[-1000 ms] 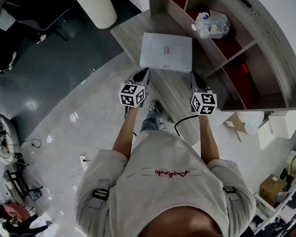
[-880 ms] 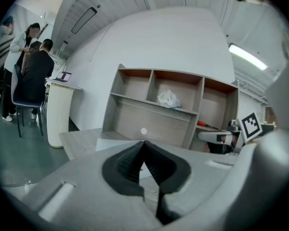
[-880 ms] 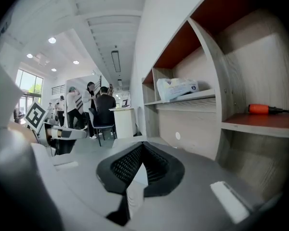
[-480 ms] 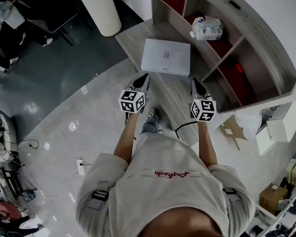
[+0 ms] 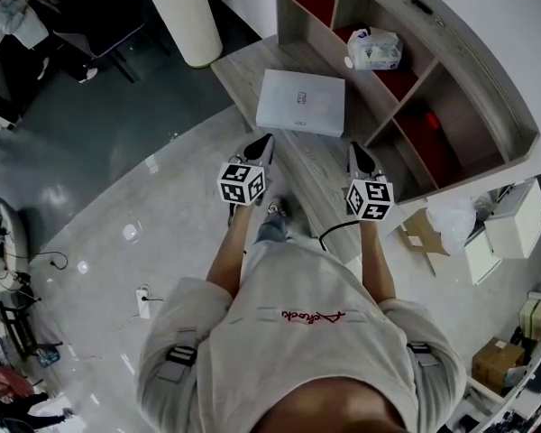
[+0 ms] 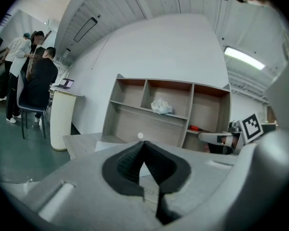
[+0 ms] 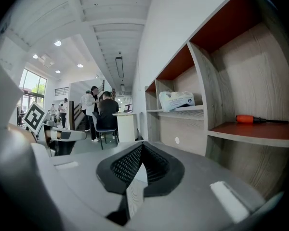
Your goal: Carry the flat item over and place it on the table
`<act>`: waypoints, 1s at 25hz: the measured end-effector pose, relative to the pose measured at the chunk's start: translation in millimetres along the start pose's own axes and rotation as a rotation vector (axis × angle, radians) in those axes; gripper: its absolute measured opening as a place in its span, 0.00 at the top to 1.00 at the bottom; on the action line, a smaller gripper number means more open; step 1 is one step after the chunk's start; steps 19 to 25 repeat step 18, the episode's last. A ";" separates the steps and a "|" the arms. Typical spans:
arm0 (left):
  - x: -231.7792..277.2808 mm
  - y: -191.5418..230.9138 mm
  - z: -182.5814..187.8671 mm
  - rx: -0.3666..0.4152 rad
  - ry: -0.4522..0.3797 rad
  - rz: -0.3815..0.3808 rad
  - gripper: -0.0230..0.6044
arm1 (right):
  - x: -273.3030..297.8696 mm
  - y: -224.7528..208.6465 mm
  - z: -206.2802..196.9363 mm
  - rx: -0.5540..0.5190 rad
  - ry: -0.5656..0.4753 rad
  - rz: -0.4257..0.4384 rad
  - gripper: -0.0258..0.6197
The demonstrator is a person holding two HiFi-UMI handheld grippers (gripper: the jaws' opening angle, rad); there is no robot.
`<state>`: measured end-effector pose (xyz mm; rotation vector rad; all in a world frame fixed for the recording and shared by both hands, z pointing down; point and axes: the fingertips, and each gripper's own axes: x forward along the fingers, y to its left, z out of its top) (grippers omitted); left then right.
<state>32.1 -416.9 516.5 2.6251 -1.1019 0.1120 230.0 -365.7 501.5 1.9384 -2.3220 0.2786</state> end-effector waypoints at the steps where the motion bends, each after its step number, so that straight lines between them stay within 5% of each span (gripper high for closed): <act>1: 0.6 -0.5 0.1 0.002 0.000 0.000 0.96 | -0.1 -0.6 0.9 -0.001 -0.002 0.001 0.95; 25: 0.6 -6.4 -3.0 0.000 -0.002 0.004 0.96 | -1.1 0.9 -1.0 0.002 -0.008 0.016 0.95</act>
